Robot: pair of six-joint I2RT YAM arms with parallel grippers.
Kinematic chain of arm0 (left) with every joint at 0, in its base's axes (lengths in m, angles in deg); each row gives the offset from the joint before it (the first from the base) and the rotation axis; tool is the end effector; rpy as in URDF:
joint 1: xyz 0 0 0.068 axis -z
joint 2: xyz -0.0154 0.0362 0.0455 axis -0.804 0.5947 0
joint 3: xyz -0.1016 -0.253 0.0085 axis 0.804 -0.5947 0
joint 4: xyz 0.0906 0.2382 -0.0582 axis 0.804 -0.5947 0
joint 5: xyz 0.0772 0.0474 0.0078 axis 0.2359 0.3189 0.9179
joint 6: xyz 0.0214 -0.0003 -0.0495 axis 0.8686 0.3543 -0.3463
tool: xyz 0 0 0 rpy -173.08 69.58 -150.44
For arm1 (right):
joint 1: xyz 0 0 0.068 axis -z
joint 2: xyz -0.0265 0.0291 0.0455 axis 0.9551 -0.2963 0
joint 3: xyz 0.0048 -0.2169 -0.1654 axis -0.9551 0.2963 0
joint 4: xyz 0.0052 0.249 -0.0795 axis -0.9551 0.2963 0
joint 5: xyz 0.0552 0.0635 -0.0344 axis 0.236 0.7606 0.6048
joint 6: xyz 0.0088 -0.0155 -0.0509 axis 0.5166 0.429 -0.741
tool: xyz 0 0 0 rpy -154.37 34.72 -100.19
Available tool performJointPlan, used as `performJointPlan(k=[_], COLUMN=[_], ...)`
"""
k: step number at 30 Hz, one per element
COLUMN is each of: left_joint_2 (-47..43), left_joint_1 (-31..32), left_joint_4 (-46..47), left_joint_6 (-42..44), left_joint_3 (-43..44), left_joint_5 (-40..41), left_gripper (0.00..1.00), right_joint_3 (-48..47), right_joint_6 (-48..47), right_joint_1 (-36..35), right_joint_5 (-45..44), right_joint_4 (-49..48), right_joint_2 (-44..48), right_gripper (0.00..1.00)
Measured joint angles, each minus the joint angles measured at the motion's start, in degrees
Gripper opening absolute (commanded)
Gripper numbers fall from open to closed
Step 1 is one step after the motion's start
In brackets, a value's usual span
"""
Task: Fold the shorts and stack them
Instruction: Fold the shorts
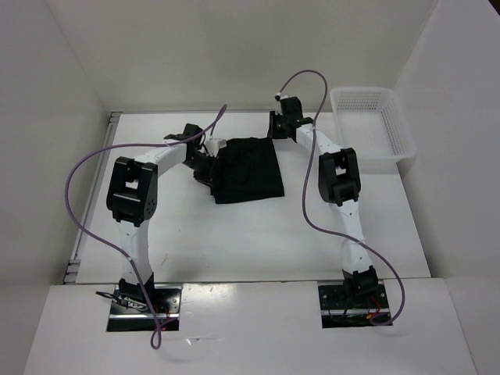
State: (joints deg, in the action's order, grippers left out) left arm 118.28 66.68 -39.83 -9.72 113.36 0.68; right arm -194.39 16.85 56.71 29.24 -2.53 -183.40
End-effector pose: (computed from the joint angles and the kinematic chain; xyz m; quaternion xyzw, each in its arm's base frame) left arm 0.4160 -0.1147 0.1650 0.1524 0.9405 -0.2618 0.1541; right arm 0.5463 0.1622 0.1649 -0.0716 0.8991 0.1581 0.4018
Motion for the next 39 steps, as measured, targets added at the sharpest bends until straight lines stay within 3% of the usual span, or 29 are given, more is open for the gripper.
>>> performJointPlan(k=[1, 3, 8, 16, 22, 28, 32, 39], left_joint_2=[0.0, 0.0, 0.0, -2.7, -11.6, -15.9, -19.3, -24.4], left_joint_1=[0.0, 0.0, -0.4, -4.6, -14.4, -28.1, -27.3, -25.4], left_joint_4=[-0.5, -2.3, -6.3, -8.7, -3.6, 2.8, 5.2, 7.8], left_joint_6=[0.2, 0.1, 0.2, 0.1, 0.2, 0.1, 0.1, 0.2], left_joint_3=[0.0, 0.0, 1.3, 5.6, 7.2, 8.5, 4.0, -2.1], left_joint_5=[0.0, 0.1, 0.8, 0.0, -1.0, 12.3, 21.6, 32.3], left_gripper=[0.56, 0.71, 0.99, 1.0, 1.0, 1.0, 1.0, 1.0], right_joint_3=[0.0, 0.0, -0.3, -0.3, 3.4, 16.2, 24.5, 36.7], right_joint_6=[0.2, 0.2, -2.0, -7.1, -12.1, -19.2, -22.3, -24.7], right_joint_1=[-0.1, -0.1, -0.2, 0.2, 4.3, 17.6, 24.2, 25.8], right_joint_5=[-0.5, -1.4, -2.7, -3.9, -9.7, -17.5, -20.7, -19.4], right_joint_4=[-0.1, -0.1, -0.3, 0.6, -0.4, -6.8, -8.6, -8.5], right_joint_2=[-0.1, -0.2, -0.2, 5.6, 21.3, 38.9, 45.1, 53.5], right_gripper=[0.49, 0.68, 0.74, 0.8, 0.82, 0.83, 0.86, 0.87])
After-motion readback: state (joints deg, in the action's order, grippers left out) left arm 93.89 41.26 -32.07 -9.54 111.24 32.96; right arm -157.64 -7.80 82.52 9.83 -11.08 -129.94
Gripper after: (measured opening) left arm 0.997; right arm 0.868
